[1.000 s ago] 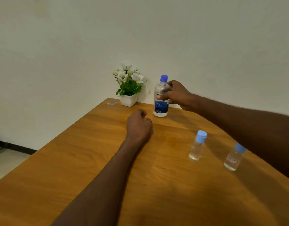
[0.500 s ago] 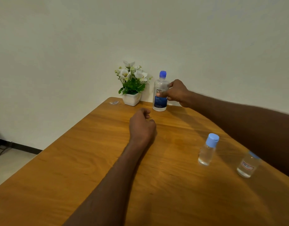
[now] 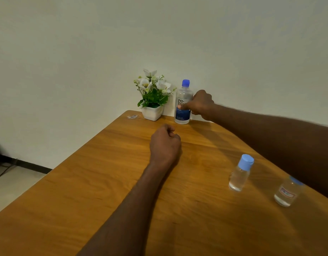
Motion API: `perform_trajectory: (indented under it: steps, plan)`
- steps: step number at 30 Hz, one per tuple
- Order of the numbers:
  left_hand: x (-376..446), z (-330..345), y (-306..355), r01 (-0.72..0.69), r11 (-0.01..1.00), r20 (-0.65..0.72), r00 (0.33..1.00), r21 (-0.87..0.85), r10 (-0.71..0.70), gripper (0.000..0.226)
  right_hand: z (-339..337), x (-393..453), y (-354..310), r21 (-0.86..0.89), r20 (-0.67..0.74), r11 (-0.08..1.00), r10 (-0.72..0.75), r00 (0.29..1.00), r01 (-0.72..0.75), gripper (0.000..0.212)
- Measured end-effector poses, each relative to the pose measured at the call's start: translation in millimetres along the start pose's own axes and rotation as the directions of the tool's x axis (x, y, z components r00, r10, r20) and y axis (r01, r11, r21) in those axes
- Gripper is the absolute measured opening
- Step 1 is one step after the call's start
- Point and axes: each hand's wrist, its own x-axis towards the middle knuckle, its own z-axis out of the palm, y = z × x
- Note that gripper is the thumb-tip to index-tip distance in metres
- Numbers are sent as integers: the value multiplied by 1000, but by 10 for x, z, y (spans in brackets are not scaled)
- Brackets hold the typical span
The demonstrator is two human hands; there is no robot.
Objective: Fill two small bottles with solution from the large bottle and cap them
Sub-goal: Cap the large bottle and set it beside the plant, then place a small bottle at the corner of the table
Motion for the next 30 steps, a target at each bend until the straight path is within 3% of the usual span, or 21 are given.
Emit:
perform_trajectory:
  steps: [7,12,15,19,23,27,30]
  plan:
    - [11,27,-13,21,1000,-35,999,-15,-21,28,-48,-88,-53,29,52,998,60,997,-62,61]
    - [-3,12,31,29,998,-108,994,-53,-34,20,-301,-343,-135,-46,-203,998,-50,978,41,44]
    - [-88,-28,108,-27,998,-128,992,-63,19,20,-551,-720,-160,27,-331,988,-137,934,155,19]
    - [-339,-111,293,-87,993,-145,987,-75,75,29,-864,-1408,-100,178,-405,944,-186,895,277,17]
    - [-751,-126,516,-139,977,-202,974,-159,105,37,-1154,-2132,100,177,-544,867,-308,781,466,16]
    - [-1433,-43,822,-279,924,-243,946,-261,217,37,-1371,-2703,479,37,-769,819,-343,539,572,24]
    - [-1902,136,1007,-362,891,-141,932,-274,335,36,-1483,-2920,883,91,-820,840,-242,519,535,30]
